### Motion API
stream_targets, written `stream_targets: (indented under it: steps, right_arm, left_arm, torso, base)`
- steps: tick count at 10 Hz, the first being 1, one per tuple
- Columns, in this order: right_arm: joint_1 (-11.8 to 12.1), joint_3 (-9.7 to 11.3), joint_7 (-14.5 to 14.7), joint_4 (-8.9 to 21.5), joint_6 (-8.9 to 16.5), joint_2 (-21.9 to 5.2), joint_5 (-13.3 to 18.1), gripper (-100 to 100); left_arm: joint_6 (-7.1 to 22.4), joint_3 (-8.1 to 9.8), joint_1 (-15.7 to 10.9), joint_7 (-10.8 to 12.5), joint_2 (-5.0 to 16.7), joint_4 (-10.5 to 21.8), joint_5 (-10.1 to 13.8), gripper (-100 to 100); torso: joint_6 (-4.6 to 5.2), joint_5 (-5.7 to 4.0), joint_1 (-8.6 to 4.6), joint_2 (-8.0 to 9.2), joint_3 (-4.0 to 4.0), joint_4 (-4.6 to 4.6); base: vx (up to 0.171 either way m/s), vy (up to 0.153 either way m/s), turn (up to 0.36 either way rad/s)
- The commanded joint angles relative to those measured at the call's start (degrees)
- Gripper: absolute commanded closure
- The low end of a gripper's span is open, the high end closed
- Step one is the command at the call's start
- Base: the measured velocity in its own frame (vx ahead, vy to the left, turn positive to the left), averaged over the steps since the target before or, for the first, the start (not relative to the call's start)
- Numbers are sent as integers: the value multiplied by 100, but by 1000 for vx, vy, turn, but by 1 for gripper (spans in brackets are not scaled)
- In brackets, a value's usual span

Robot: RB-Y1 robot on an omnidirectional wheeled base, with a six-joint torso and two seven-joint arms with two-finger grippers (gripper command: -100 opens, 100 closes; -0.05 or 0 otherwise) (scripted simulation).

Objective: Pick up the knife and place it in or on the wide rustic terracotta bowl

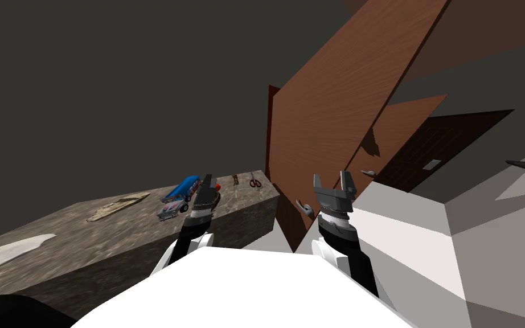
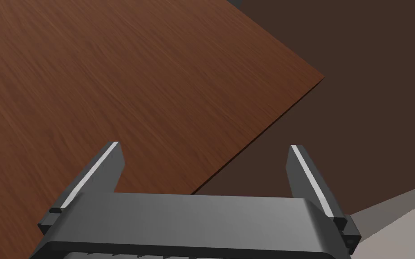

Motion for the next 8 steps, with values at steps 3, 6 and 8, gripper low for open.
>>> stream_targets:
  steps: [3, 6, 8]
  right_arm:
    - [0, 0, 0, 0, 0, 0, 0, 0]
    - [-1, 0, 0, 0, 0, 0, 0, 0]
    - [-1, 0, 0, 0, 0, 0, 0, 0]
  left_arm:
    - [249, -46, -54, -72, 571, 22, 109, -100]
    - [661, -134, -145, -194, 1103, 47, 283, -100]
    - [831, -172, -183, -245, 1357, 55, 354, -100]
  torso:
    - [0, 1, 6, 7, 4, 1]
    - [1, 3, 17, 15, 9, 3]
    - [1, 4, 20, 24, 14, 5]
  base:
    - [-21, 13, -38]
    - [-45, 35, -76]
    - [-58, 46, -58]
